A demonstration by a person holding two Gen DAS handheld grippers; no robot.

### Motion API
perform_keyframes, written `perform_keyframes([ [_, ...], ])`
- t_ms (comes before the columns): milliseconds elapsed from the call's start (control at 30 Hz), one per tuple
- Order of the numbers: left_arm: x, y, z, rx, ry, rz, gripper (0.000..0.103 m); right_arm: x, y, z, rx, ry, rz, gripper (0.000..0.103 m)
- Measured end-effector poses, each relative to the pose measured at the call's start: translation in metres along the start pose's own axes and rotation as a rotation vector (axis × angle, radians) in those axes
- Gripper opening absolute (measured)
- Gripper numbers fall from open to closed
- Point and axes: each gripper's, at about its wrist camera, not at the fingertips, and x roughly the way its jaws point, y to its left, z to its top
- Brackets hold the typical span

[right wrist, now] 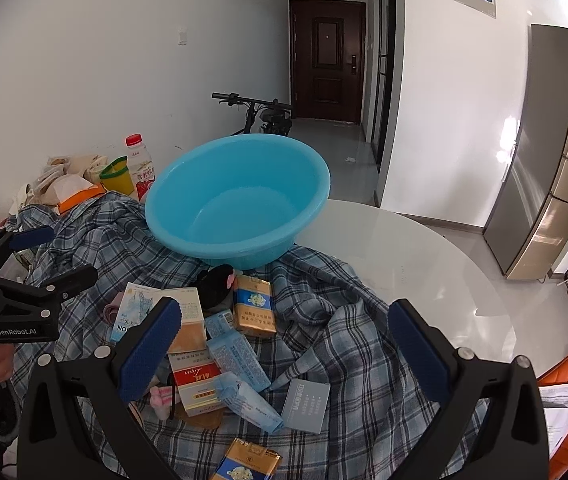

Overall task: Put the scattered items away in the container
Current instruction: 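Move the left tool to the tan round lid while the right tool approaches the gold cigarette pack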

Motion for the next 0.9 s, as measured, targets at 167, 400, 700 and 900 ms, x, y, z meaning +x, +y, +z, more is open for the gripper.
perform_keyframes([
  [167, -0.010, -0.006, -0.024, 0.011, 0.016, 0.015, 0.103, -0.007, 0.000, -0.026, 0.022, 0.013, -0.006, 0.103],
  [400, -0.011, -0.016, -0.077, -0.048, 0.060, 0.007, 0.103, -0.002, 0.007, -0.064, 0.037, 0.055, -0.028, 0.103],
  [700, 0.003, -0.023, -0.138, -0.148, 0.127, 0.038, 0.103, 0.009, 0.007, -0.128, 0.099, 0.136, -0.113, 0.103],
  [900, 0.016, -0.043, -0.159, -0.097, 0.117, 0.125, 0.103, 0.018, 0.014, -0.145, 0.061, 0.174, -0.141, 0.103],
])
